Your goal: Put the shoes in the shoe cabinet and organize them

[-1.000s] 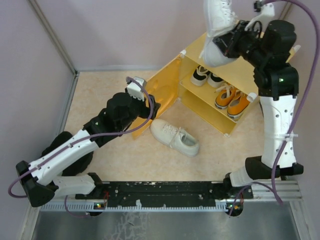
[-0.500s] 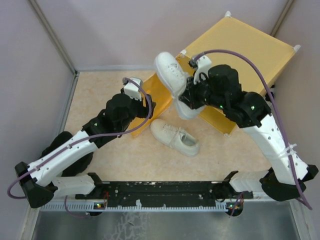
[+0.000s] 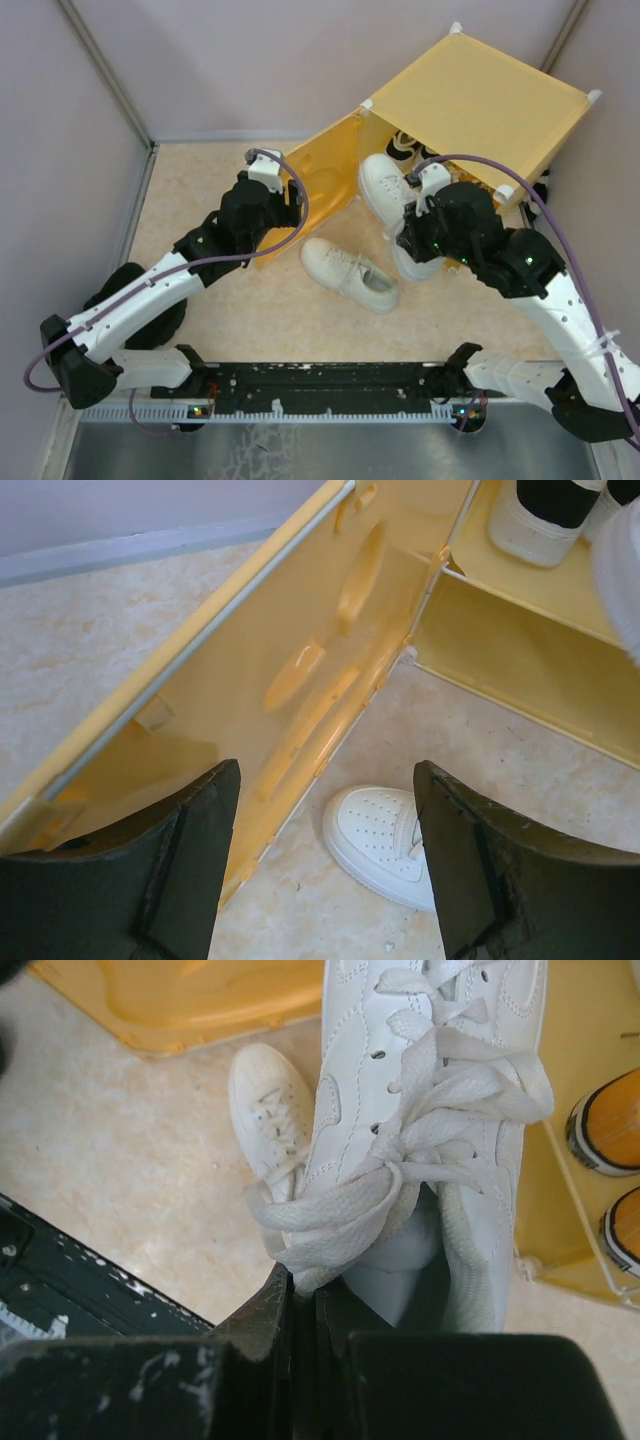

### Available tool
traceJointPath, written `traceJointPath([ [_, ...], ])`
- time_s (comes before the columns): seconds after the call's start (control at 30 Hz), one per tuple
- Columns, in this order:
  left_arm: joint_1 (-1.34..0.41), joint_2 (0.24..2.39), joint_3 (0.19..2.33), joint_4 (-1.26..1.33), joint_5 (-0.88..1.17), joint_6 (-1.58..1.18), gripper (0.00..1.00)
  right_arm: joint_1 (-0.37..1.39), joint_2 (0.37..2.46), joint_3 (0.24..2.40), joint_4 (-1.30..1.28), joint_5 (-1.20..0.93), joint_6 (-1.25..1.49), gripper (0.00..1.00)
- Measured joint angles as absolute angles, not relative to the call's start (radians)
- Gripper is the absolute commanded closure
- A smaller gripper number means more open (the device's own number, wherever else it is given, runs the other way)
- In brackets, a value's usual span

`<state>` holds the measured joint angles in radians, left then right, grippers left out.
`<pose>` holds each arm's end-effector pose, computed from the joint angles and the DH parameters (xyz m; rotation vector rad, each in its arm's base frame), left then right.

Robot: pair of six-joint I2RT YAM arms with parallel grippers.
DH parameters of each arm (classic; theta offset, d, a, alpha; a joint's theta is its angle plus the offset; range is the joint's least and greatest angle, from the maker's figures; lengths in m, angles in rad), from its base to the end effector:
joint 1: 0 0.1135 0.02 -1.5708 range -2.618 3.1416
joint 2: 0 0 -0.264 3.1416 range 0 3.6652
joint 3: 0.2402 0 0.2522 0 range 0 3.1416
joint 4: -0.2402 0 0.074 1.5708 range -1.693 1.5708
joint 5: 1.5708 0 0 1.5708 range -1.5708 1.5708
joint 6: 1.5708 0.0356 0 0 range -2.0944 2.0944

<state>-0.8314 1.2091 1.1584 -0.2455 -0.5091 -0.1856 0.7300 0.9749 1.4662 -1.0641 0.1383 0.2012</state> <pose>0.1980 -0.1913 0.3773 0.2426 1.8190 -0.2400 0.1160 0.0973 0.4412 -0.4862 2.1083 0.3952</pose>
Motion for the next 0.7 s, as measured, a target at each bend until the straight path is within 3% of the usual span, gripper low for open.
traceJointPath([
  [0.43, -0.828, 1.212, 1.163, -0.239, -0.512, -0.183, 0.24, 0.73, 0.965, 1.204, -1.102, 0.182, 0.211, 1.0],
  [0.7, -0.828, 1.208, 1.162, -0.235, -0.493, -0.183, 0.24, 0.73, 0.983, 0.999, -0.982, 0.312, 0.256, 1.0],
])
